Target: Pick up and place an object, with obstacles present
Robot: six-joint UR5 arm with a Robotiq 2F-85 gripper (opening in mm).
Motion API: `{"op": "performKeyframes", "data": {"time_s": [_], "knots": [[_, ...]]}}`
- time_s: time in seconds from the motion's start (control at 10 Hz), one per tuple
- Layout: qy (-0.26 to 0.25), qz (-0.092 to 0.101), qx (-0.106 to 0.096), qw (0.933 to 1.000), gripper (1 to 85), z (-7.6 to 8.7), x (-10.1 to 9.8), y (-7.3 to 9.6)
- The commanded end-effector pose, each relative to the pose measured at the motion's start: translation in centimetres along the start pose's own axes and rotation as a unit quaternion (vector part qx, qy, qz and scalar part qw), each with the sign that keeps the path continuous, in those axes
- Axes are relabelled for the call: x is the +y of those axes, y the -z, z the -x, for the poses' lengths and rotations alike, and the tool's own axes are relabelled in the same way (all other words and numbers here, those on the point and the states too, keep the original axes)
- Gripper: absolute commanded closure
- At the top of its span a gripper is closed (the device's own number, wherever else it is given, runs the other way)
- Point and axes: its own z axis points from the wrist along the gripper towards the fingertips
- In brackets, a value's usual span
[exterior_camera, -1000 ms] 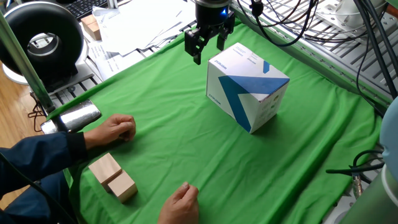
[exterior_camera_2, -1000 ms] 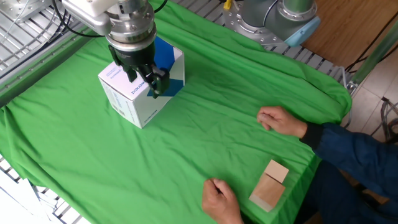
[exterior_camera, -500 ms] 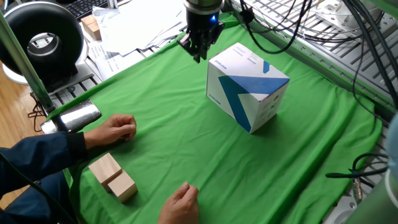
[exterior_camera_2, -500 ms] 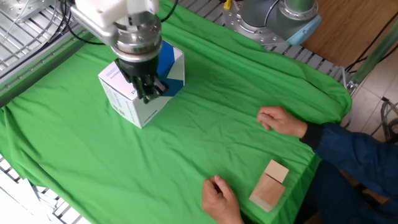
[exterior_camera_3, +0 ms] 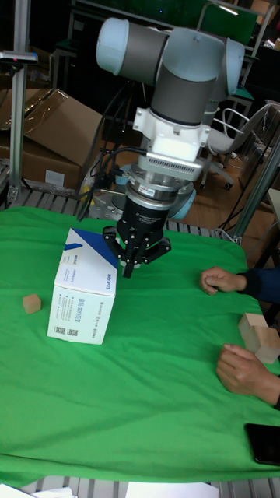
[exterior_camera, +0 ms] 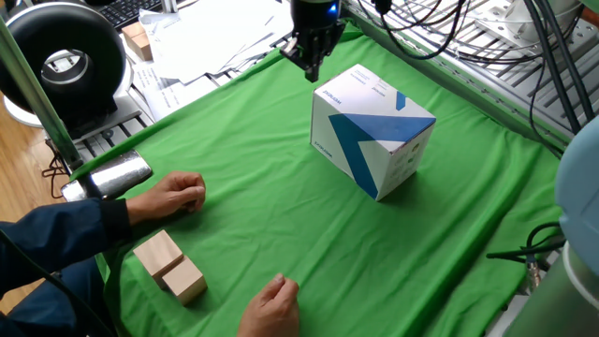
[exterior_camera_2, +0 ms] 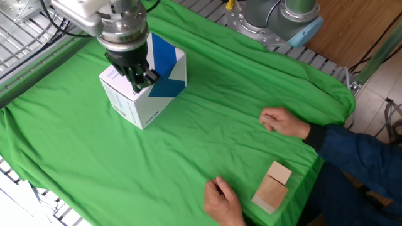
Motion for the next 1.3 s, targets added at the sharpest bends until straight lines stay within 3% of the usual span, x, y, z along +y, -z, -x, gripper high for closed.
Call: {"op": "performKeyframes", "data": {"time_s": [0.0,0.2,0.3,0.5,0.6,0.7,0.9,1.1,1.2], "knots": [[0.011,-0.004,-0.001,0.9999,84.3,-0.8,-1.4,-0.4],[0.010,-0.003,-0.009,0.9999,84.3,-0.9,-1.8,-0.9],[0.011,-0.013,-0.012,0.9998,84.3,-0.9,-2.4,-1.0],[0.011,0.001,-0.018,0.9998,84.3,-0.7,-1.6,-0.6],[0.015,-0.016,-0.016,0.9996,84.3,-0.9,-2.5,-0.7],[0.015,-0.018,-0.020,0.9995,84.3,-0.7,-2.7,-0.7],[0.017,-0.011,-0.036,0.9991,84.3,0.2,-2.3,-0.6],[-0.042,0.026,-0.027,0.9984,84.3,-0.3,-0.5,-0.7],[-0.052,0.022,-0.020,0.9982,84.3,-0.6,-0.6,-0.7]]}}
